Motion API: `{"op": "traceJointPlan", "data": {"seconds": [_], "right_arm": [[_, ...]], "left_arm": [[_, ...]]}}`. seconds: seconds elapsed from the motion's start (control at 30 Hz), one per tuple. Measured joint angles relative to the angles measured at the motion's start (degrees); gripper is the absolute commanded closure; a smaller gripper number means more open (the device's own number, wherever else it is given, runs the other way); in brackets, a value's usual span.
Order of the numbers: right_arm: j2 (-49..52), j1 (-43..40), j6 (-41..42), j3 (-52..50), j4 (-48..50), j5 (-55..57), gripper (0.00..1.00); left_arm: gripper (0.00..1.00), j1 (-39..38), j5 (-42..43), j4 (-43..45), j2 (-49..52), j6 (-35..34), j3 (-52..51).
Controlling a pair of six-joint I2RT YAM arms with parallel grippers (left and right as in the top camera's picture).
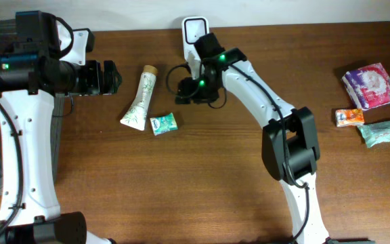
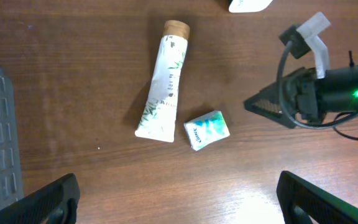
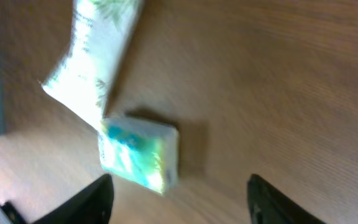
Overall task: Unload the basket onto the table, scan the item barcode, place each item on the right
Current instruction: 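Reach the right gripper to the small green packet and grasp it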
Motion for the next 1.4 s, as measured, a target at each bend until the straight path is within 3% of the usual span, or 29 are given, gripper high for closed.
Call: {"op": "traceJointPlan", "data": {"seconds": [0.1,0.3,0.53,0.63,0.83,1.0,1.4], "right_arm": [[0.0,1.5,-0.1,0.0,6.0,-0.6,0.36],[2.1,4.7,-1.9,0.0,11.0,-1.0,0.57],[5.0,9.6,-4.7,0.0,9.0,2.4,0.58],[5.2,9.4,-5.0,0.1,3.2,5.4,0.66],[4.8,8.2,-5.4,0.2,-13.2,7.4,0.51],[2.1,7.9,-5.7,0.2,-12.6,9.7,0.46],[2.4,6.0,-10.5,0.2,-8.2,4.3,0.47]], "left_arm": [[0.01,0.0,0.0,0.0,0.0,0.0,0.0],[0.01,0.0,0.0,0.0,0.0,0.0,0.0],[0.01,0.0,0.0,0.0,0.0,0.0,0.0],[0.01,0.0,0.0,0.0,0.0,0.0,0.0],[0.01,0.0,0.0,0.0,0.0,0.0,0.0],[0.01,0.0,0.0,0.0,0.0,0.0,0.0],[0.01,0.0,0.0,0.0,0.0,0.0,0.0]]}}
